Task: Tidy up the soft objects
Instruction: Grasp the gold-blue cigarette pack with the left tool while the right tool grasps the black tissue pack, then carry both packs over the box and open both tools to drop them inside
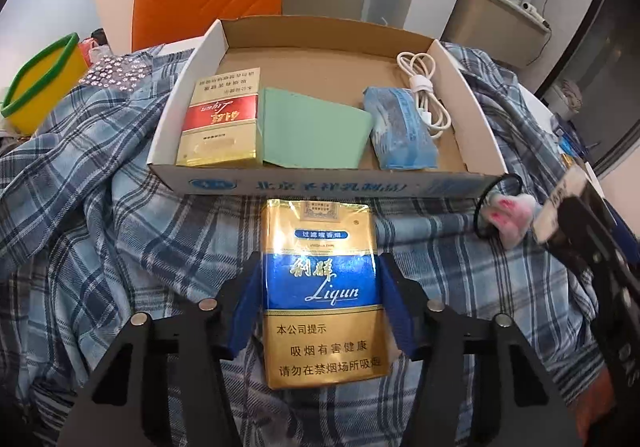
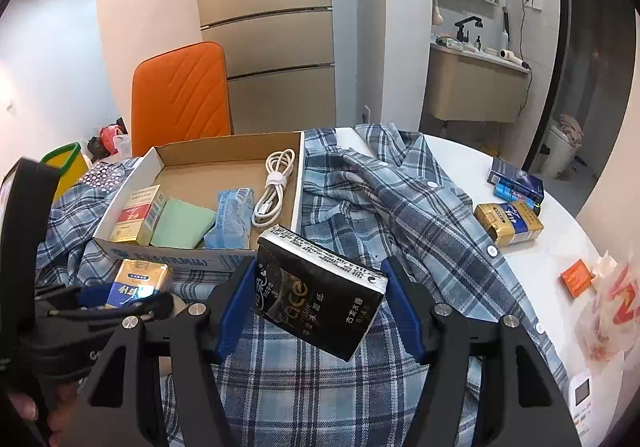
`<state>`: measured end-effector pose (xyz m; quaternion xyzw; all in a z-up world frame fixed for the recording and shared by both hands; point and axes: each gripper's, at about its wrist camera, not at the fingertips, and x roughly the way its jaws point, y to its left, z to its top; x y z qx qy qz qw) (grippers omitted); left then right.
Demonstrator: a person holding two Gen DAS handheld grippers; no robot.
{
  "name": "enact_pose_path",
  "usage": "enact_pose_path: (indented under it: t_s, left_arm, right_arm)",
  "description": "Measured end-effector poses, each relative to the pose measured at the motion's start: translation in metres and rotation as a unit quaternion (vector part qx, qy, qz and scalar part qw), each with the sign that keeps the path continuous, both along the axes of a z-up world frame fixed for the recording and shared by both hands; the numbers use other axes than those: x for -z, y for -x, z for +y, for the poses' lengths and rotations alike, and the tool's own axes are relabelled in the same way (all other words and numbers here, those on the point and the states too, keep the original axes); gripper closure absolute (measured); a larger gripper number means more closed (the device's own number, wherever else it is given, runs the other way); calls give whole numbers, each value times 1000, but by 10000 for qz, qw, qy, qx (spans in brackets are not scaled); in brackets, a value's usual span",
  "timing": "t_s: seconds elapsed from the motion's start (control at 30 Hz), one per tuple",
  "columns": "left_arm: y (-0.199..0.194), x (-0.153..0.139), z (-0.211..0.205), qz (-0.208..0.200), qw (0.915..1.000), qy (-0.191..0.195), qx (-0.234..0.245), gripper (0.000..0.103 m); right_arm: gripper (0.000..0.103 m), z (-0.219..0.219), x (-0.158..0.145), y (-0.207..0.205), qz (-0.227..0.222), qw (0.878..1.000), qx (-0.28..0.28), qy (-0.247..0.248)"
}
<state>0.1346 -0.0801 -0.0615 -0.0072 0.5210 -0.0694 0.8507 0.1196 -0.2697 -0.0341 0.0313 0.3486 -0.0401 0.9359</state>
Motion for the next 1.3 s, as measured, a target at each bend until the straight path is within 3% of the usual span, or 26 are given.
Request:
enact_pose_path:
  t_s: [0.17, 0.23, 0.33, 0.47, 0.7, 0.83, 1.3]
  left_arm:
    - [21, -14, 5, -504, 9985, -154, 133, 51]
    - [33, -24, 11, -857, 9961, 57, 205, 51]
    - [51, -40, 24, -1412, 9894, 288, 179, 51]
    - [64, -52, 33, -2016, 9789, 314, 86, 51]
    - [69, -53, 40, -2214, 9744, 388, -39, 51]
    - [76, -60, 46, -2288, 9723, 471, -67, 51]
    - [73, -120, 43, -2873, 9555, 665, -52, 51]
  right_arm:
    - [38, 1, 0, 0, -32, 10000, 13, 55]
    - [38, 2, -1, 2, -91, 9999, 4, 52]
    - [38, 2, -4, 5, -195, 9998, -95, -3]
    - [38, 6, -11, 12, -460, 9985, -282, -47]
    - [38, 23, -22, 28, -1020, 9922, -713, 87]
    - [38, 28, -22, 28, -922, 9916, -902, -41]
    - [38, 34, -58, 42, -1311, 9862, -1010, 51]
